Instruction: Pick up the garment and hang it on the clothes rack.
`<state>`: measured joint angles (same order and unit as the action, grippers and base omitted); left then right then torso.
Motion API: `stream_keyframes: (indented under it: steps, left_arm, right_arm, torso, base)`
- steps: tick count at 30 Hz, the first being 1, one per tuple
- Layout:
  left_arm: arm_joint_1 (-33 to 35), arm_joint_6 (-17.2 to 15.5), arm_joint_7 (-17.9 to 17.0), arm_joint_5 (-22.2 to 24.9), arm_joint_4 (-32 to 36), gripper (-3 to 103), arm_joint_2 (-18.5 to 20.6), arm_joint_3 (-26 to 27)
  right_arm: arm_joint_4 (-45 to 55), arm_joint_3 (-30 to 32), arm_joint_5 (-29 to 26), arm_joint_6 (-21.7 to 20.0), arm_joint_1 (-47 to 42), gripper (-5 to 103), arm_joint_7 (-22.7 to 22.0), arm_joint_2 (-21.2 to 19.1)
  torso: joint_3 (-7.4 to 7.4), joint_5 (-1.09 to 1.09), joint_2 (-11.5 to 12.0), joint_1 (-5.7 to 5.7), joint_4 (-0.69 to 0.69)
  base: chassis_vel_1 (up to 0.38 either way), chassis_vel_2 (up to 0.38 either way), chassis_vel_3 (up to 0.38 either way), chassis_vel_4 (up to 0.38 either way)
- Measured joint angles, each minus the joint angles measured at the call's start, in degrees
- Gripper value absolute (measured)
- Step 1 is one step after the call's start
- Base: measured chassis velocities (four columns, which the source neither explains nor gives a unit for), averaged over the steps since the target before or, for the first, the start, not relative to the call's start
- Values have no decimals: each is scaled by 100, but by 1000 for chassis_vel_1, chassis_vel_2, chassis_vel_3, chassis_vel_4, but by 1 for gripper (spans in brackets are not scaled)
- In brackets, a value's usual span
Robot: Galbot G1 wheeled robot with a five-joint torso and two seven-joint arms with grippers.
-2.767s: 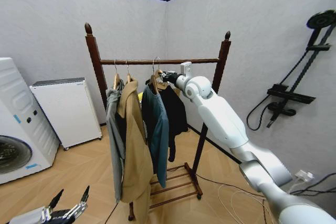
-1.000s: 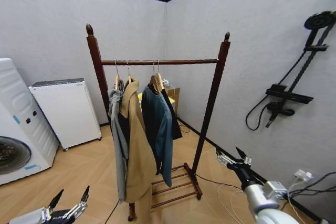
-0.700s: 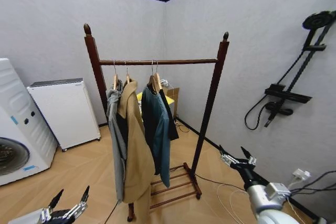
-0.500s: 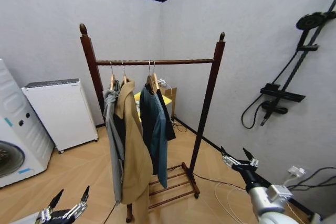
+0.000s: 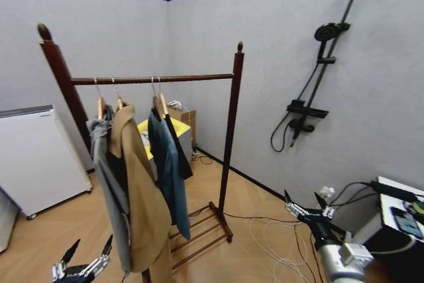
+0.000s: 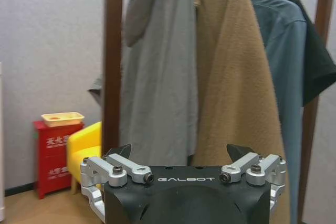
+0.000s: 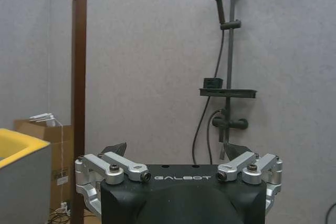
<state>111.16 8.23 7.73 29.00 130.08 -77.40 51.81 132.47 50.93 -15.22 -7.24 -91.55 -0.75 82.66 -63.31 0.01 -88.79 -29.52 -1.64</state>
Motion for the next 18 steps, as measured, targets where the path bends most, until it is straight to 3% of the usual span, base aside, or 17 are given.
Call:
stream_keyframes:
  steps: [18]
  left_arm:
    - [0, 0, 0, 0, 0, 100, 0, 0]
  right_arm:
    - [-75, -385, 269, -18, 94, 100, 9, -70]
  torso:
    - [0, -2, 0, 0, -2]
  base:
    - [-125, -124, -121, -127]
